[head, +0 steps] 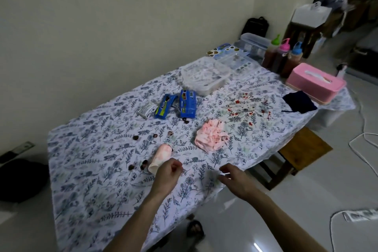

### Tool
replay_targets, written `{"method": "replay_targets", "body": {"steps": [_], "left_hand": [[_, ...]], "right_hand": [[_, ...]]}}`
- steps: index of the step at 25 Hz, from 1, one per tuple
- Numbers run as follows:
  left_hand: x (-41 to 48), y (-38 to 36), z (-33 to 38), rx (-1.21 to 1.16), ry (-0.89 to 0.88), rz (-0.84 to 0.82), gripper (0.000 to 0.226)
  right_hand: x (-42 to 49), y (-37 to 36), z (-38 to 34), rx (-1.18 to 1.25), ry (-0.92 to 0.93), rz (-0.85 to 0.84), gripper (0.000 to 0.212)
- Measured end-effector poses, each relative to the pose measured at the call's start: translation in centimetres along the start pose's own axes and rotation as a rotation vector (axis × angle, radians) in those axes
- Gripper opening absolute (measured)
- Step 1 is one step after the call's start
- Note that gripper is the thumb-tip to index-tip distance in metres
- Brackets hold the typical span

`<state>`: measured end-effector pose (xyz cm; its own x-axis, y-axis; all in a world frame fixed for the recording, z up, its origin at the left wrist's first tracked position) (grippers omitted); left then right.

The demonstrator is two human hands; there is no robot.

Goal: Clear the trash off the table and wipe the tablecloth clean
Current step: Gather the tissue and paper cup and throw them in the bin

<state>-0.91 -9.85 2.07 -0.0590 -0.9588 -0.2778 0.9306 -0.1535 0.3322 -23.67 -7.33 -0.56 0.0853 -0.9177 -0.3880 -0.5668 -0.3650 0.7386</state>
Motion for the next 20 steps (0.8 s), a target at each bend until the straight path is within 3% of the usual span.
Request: {"method": "replay_targets", "body": {"steps": [5,9,14,16,20], "left_hand": [[5.0,3.8,-1.2,0.132,-0.002,0.243,0.021],[8.4,5.2,-2.8,0.244,0.071,0.230,0.024],[9.6,5.3,-6.0,0.247,0.121,0.181,0.043],[9.1,5.7,-6.9,0.167,0.199,0.163,0.059],[7.9,5.2,-8.3,0.138,0.282,0.094,0.091]], "right_hand": [[4.8,0.5,-0.5,-0.047,0.037,-0.050,0.034],[8.9,1.0,-1.0,-0.110,0.049,-0.063,0.030],[12.4,4.0,-2.2,-0.252,0.113,0.308,0.033],[13.6,4.6,-1.9,-0.327,0.096,0.327,0.048],[17.3,4.2,-1.1,-0.440,0.092,0.207,0.100]]}}
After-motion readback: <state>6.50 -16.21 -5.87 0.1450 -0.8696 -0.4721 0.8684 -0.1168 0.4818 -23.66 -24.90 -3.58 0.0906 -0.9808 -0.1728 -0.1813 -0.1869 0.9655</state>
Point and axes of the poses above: each hand's wrist, its own x-axis towards the middle knuckle, its own y-axis out of the back of the hand, z = x × y, the point moved 7 cm from there along x, towards the middle knuckle, and after that the axes turned 15 degrees about -x, right-handed, at the moved point
